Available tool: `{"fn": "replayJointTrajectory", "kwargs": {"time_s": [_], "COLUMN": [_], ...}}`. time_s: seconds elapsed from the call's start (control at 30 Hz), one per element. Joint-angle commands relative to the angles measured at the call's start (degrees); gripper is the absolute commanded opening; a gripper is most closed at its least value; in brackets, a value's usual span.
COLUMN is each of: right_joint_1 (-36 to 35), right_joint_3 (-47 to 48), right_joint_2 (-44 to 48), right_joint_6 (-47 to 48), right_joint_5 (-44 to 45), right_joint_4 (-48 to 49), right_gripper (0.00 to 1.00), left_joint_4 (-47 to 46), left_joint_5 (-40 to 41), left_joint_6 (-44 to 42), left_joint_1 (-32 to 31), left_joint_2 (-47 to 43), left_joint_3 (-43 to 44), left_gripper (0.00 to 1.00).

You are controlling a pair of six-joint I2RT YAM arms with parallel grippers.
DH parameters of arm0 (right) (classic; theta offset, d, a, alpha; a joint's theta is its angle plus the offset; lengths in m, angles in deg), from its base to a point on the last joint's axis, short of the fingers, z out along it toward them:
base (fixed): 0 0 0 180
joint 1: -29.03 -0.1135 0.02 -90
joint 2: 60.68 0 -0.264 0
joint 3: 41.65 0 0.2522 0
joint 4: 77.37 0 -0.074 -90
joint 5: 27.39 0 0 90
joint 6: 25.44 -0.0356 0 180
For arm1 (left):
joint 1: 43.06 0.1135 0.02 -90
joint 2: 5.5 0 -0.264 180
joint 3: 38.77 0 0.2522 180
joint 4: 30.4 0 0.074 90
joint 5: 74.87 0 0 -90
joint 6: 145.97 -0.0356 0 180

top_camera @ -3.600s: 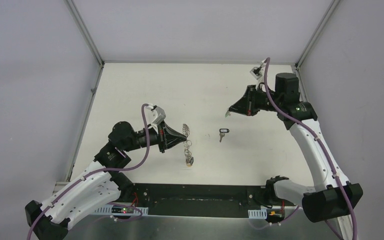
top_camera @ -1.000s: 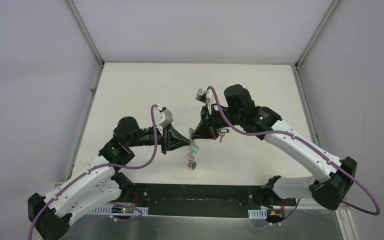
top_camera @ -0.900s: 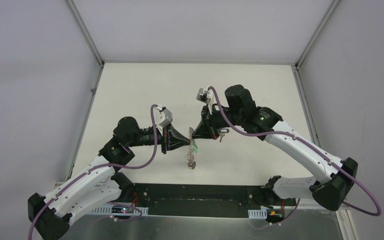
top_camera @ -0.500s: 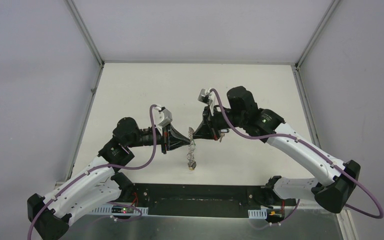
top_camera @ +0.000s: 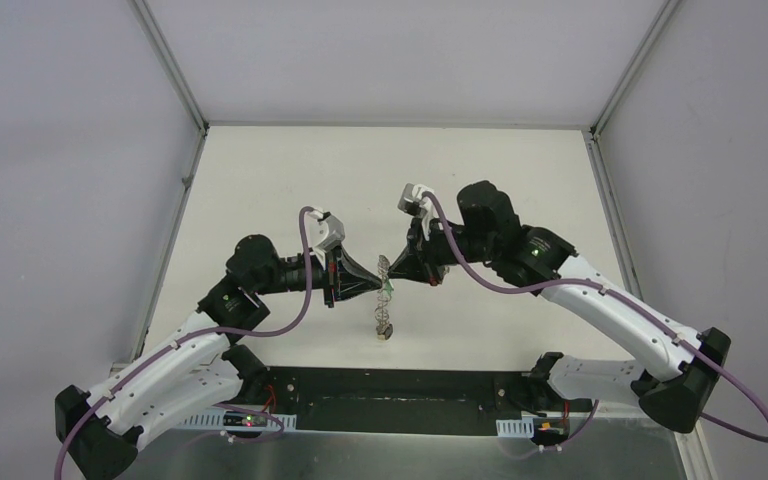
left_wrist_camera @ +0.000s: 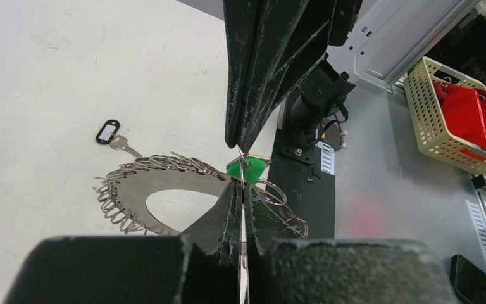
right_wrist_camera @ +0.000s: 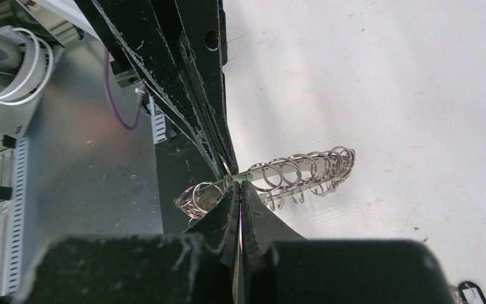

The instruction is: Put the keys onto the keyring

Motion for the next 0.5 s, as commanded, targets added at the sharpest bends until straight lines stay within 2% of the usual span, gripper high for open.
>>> {"fn": "replayJointTrajectory", "kwargs": {"time_s": [0.0, 0.27, 0.47], "right_joint_1": [-1.8, -5.5, -6.2], "right_joint_3": [0.5, 1.3, 1.2], "right_joint_2": [1.6, 1.6, 1.8], "right_joint_6": [2.8, 4.2, 3.9], "right_joint_5": [8.7, 17.4, 17.8], "right_joint_4": [-2.4, -4.3, -3.8], "right_gripper": [0.00, 0.00, 0.00], "left_joint_4": [-6.7, -7.4, -7.4], "left_joint_5": [0.4, 0.7, 0.7], "left_joint_6": [1.9, 2.4, 2.6], "left_joint_1": [-0.3, -0.3, -0.3], "left_joint_2": [-0.4, -0.1, -0.3], "left_joint_3": [1.7, 1.7, 1.5], "left_gripper": [0.00, 0.00, 0.00]}}
